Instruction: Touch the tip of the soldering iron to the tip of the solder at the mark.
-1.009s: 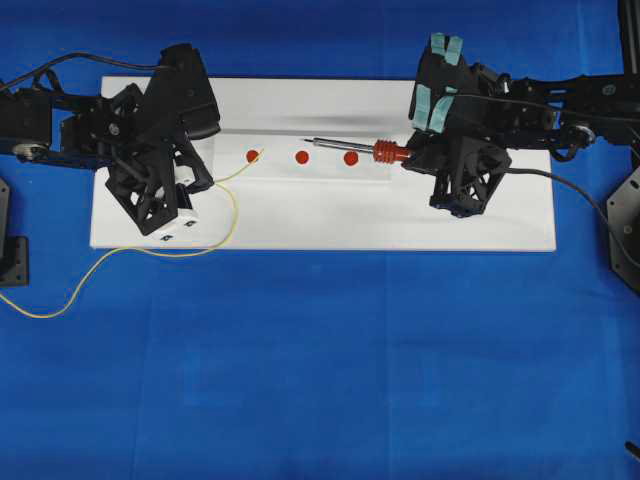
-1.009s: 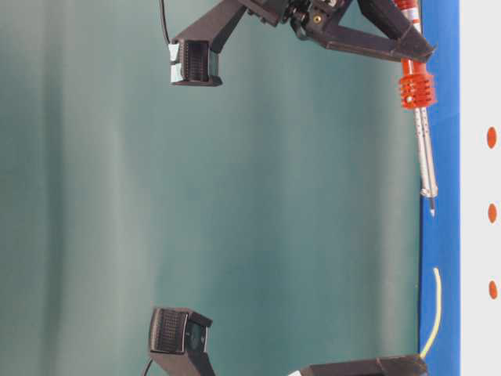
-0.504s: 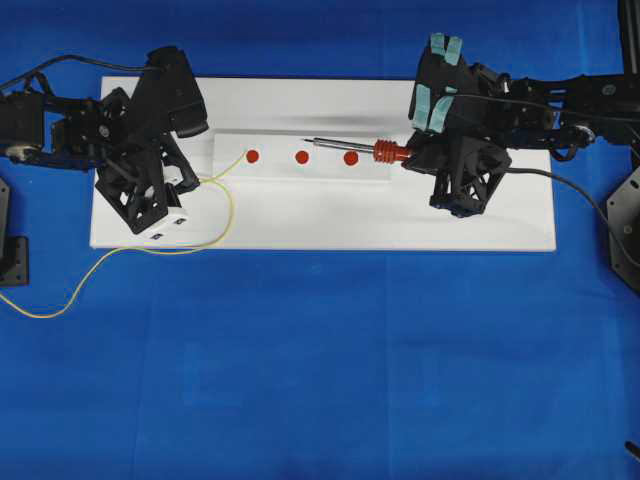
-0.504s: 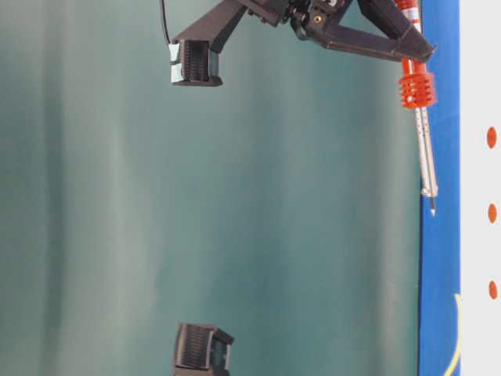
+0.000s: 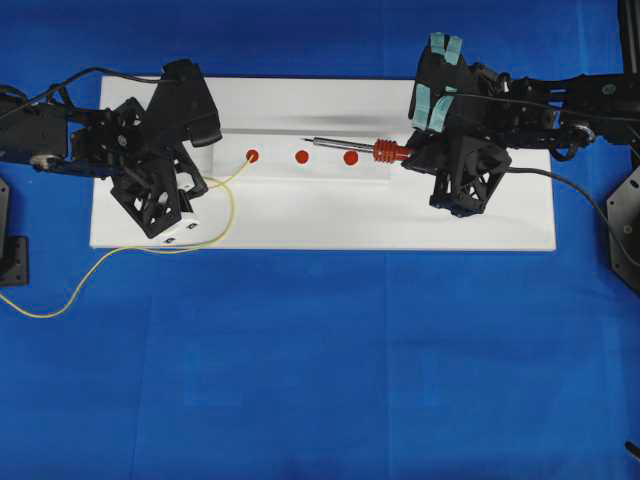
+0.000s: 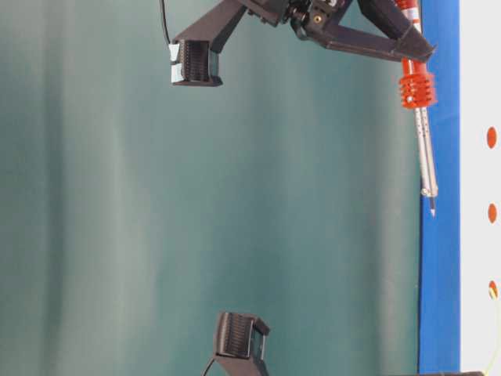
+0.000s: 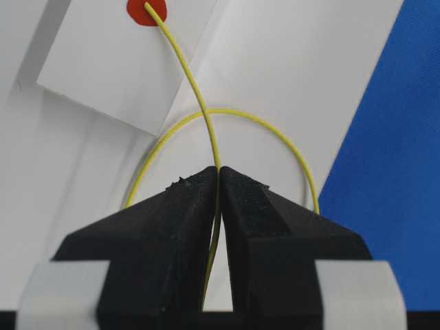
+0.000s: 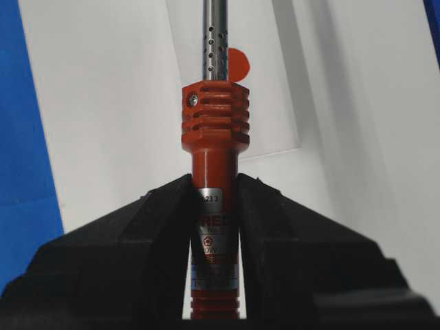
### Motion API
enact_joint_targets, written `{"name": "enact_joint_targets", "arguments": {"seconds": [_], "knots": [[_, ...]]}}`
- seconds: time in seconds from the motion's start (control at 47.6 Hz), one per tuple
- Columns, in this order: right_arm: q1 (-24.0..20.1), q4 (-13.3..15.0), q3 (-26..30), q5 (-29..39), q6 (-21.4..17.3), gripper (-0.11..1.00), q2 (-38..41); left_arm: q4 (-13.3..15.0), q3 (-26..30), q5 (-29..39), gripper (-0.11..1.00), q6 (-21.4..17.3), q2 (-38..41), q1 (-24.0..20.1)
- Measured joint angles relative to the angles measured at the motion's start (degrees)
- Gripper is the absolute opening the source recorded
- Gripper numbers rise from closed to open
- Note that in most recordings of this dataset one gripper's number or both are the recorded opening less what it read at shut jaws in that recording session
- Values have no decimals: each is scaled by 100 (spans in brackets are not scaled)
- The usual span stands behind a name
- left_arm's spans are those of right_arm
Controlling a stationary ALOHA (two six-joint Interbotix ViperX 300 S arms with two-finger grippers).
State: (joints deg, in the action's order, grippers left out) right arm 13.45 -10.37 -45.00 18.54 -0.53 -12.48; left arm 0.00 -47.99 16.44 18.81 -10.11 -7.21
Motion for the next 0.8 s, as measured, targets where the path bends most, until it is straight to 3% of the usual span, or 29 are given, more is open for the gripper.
{"name": "enact_joint_targets", "arguments": {"seconds": [0.336,0.798], "knots": [[0,-9,88,9,-9,6,97,0,0,0,4,53,0,0],[-9,105,1134,589,0,6,1063,0,0,79,4,70,9,0]]}}
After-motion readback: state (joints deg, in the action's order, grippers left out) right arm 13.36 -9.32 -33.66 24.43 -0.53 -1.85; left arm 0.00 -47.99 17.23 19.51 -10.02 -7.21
